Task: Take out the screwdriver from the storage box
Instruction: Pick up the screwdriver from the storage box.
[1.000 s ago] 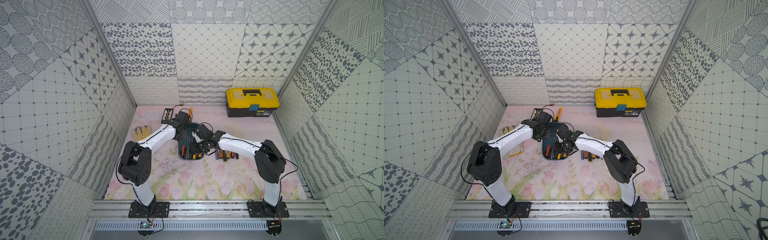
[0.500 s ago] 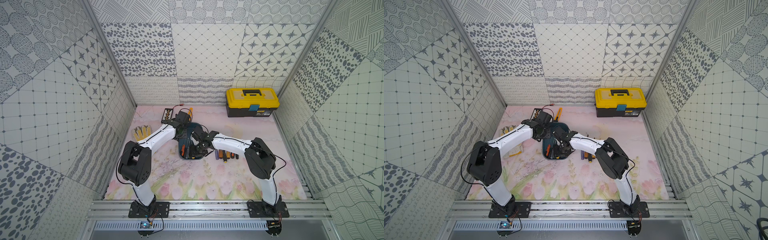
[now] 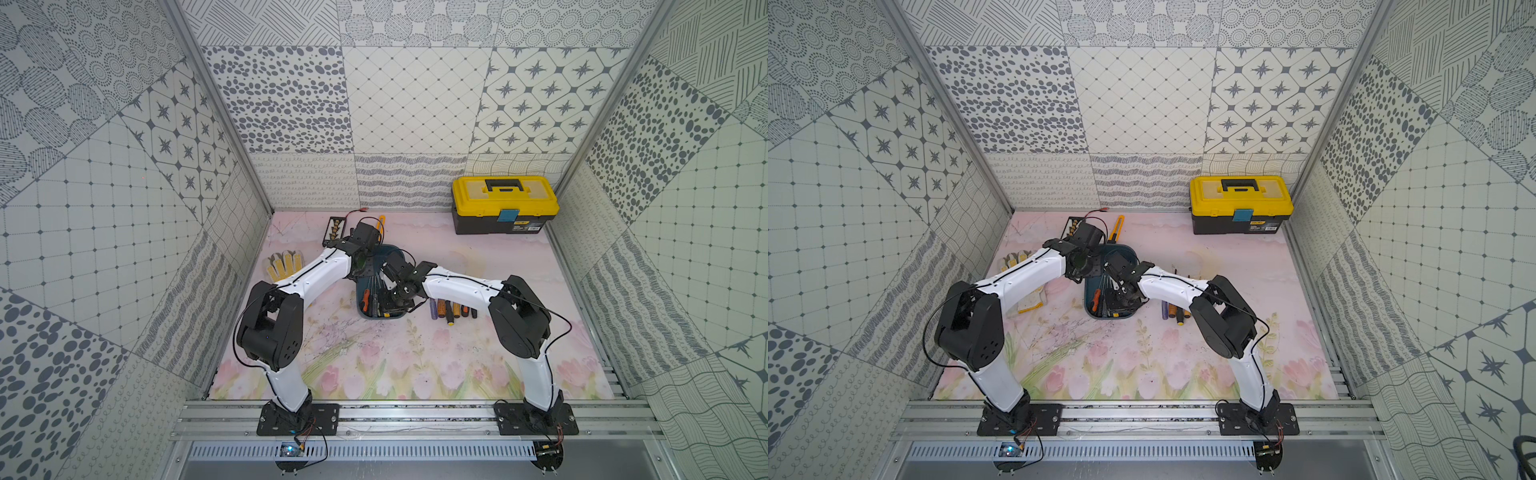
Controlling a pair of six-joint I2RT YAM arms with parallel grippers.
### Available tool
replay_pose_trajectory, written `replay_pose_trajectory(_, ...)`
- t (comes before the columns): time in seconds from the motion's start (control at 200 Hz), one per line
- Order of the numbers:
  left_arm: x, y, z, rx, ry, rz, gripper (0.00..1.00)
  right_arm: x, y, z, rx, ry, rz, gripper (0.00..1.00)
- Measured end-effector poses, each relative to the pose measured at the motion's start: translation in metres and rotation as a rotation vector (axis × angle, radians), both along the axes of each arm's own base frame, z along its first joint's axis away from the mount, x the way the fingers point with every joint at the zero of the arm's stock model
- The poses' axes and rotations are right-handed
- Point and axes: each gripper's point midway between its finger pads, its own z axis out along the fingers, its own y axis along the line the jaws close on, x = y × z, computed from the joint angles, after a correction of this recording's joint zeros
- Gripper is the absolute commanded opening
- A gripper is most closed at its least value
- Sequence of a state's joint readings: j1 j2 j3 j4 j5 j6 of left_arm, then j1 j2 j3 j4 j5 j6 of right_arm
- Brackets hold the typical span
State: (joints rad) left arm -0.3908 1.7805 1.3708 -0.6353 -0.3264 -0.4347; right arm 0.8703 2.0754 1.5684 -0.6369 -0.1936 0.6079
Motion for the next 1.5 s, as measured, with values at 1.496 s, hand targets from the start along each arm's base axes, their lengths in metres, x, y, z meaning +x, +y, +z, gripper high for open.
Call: replay_pose_trajectory(1.496,0.0,-0.001,-0.001,-0.011,0.001,0.013,0.0,0.016,-0.039,0.069,0.043,-0.313,-0.064,0.0)
